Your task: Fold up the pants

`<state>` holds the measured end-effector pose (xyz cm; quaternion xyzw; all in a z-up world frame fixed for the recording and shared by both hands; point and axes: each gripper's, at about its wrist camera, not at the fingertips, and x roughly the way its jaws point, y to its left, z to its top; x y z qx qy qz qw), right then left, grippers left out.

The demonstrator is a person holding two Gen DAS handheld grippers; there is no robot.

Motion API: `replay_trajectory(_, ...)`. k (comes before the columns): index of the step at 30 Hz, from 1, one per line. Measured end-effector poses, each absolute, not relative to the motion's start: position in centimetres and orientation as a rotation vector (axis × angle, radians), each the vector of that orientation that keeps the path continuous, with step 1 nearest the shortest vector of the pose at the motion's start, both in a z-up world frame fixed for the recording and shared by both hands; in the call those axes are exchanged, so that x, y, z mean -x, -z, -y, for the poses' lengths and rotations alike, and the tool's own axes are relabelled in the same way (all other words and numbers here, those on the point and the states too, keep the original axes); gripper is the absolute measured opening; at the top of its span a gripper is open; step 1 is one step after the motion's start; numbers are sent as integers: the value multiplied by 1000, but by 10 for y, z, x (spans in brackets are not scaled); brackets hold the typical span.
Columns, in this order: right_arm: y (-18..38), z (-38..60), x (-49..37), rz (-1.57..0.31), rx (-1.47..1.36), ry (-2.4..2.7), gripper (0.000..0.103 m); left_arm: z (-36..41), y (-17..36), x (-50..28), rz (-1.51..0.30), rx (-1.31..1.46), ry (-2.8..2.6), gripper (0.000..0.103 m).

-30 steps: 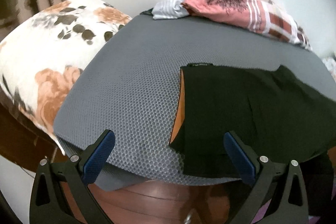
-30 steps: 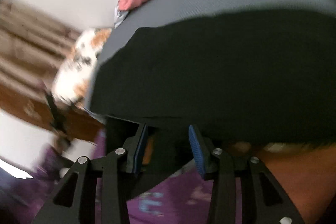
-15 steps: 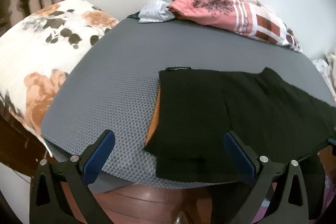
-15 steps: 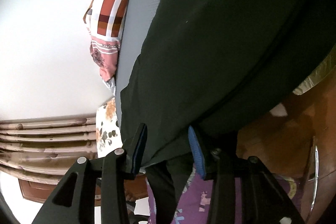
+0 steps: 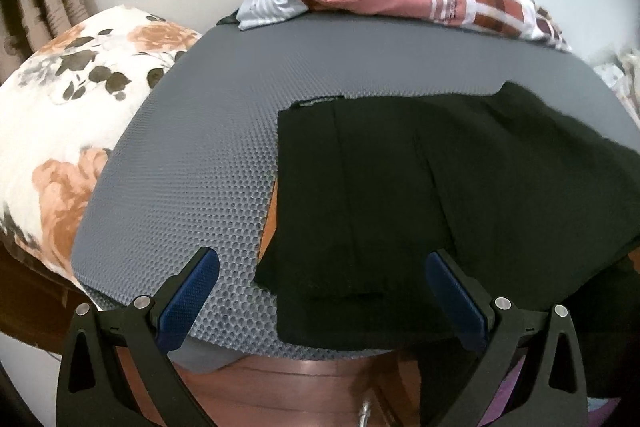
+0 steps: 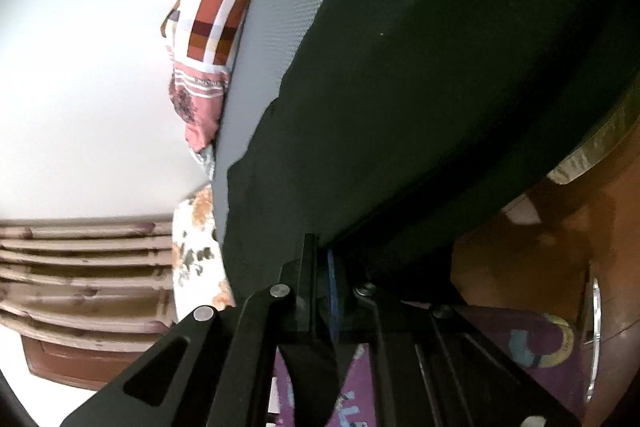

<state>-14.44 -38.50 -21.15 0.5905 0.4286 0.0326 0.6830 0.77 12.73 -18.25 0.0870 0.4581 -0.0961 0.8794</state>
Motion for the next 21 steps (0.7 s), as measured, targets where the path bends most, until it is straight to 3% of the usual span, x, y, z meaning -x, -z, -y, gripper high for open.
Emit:
replay_trajectory(5, 232, 390, 145, -975, -1377, -68, 4, -128, 194, -13, -980, -203, 194, 103)
replay_trajectory(11, 254, 414, 169, -940, -1493, -69, 11, -129, 203, -17, -1012, -201, 191, 103)
replay_trajectory(18, 241, 524, 238, -690, -1465, 219, 13, -127, 207, -22, -1031, -184, 201, 103)
replay_trajectory(21, 242, 568, 263, -621, -1462, 304, 22, -128, 209, -25, -1043, -152, 202, 103)
